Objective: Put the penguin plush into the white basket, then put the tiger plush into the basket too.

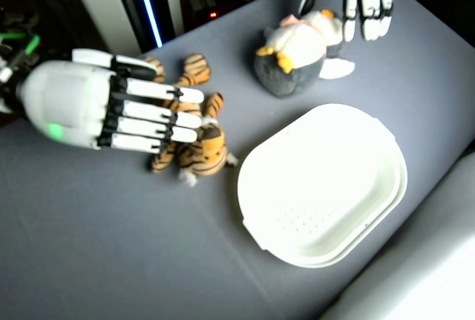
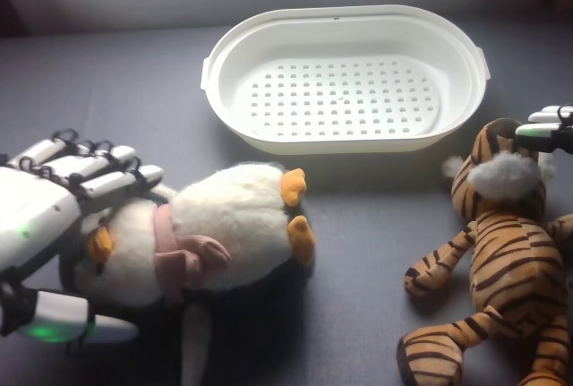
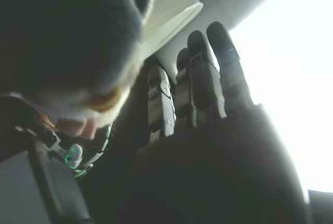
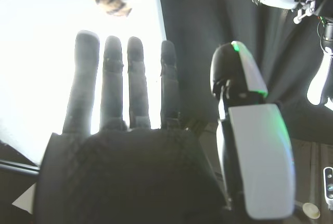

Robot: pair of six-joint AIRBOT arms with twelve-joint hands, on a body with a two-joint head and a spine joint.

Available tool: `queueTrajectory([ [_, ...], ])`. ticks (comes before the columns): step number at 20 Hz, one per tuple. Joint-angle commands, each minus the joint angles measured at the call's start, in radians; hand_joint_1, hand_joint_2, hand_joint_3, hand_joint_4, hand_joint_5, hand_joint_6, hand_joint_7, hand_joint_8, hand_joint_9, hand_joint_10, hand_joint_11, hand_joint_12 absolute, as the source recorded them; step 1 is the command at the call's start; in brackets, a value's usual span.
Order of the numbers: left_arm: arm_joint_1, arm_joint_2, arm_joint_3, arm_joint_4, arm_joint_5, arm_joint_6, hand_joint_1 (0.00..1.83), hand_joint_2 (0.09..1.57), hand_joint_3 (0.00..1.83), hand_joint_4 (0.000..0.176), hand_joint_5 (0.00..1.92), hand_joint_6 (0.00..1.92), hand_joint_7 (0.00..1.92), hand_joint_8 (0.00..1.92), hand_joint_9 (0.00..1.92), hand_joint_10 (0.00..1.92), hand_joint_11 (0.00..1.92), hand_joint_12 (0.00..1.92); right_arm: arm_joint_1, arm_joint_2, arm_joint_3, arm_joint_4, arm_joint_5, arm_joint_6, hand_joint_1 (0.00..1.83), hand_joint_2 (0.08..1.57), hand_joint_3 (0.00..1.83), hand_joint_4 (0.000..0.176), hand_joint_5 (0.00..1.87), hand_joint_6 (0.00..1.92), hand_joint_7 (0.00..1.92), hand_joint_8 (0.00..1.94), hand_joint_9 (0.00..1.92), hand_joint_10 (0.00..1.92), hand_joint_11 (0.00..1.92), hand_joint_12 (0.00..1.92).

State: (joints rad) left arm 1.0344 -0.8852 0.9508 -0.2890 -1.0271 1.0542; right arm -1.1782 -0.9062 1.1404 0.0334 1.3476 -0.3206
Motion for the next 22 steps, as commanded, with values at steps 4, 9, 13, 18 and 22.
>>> queueTrajectory([
  [4, -0.038, -0.035, 0.037, 0.005, -0.045, 0.005, 1.21, 1.04, 0.01, 0.0, 1.07, 0.39, 0.95, 0.82, 0.98, 0.18, 0.63, 1.04, 0.003, 0.0, 0.005, 0.025, 0.117, 0.011, 0.6, 1.25, 0.0, 0.082, 0.44, 0.0, 0.37, 0.01, 0.33, 0.0, 0.31, 0.12],
  [9, -0.045, -0.018, 0.042, 0.056, -0.192, -0.127, 1.27, 1.1, 0.0, 0.0, 1.16, 0.49, 0.92, 1.28, 0.9, 1.13, 0.81, 1.59, 0.003, 0.0, 0.005, 0.026, 0.117, 0.011, 0.63, 1.27, 0.01, 0.078, 0.44, 0.0, 0.37, 0.0, 0.34, 0.01, 0.32, 0.11],
  [13, -0.151, 0.007, 0.061, 0.119, -0.281, -0.157, 1.28, 1.11, 0.0, 0.0, 1.09, 0.61, 0.92, 1.25, 0.82, 1.13, 0.59, 1.45, 0.003, 0.0, 0.005, 0.026, 0.117, 0.011, 0.62, 1.28, 0.01, 0.073, 0.45, 0.0, 0.39, 0.01, 0.36, 0.01, 0.35, 0.12],
  [18, -0.402, -0.089, 0.221, 0.125, -0.079, -0.129, 1.35, 1.1, 0.0, 0.0, 1.08, 0.74, 0.96, 1.05, 0.85, 1.11, 0.53, 1.22, 0.003, -0.006, 0.013, 0.026, 0.117, 0.011, 0.61, 1.29, 0.0, 0.061, 0.46, 0.0, 0.39, 0.0, 0.37, 0.01, 0.37, 0.11],
  [22, -0.553, -0.175, 0.345, 0.132, 0.106, -0.129, 1.37, 1.1, 0.0, 0.0, 1.0, 0.91, 1.0, 0.91, 0.9, 1.2, 0.71, 1.23, 0.003, -0.011, 0.021, 0.025, 0.114, 0.011, 0.63, 1.28, 0.0, 0.064, 0.47, 0.0, 0.4, 0.0, 0.38, 0.01, 0.38, 0.1],
])
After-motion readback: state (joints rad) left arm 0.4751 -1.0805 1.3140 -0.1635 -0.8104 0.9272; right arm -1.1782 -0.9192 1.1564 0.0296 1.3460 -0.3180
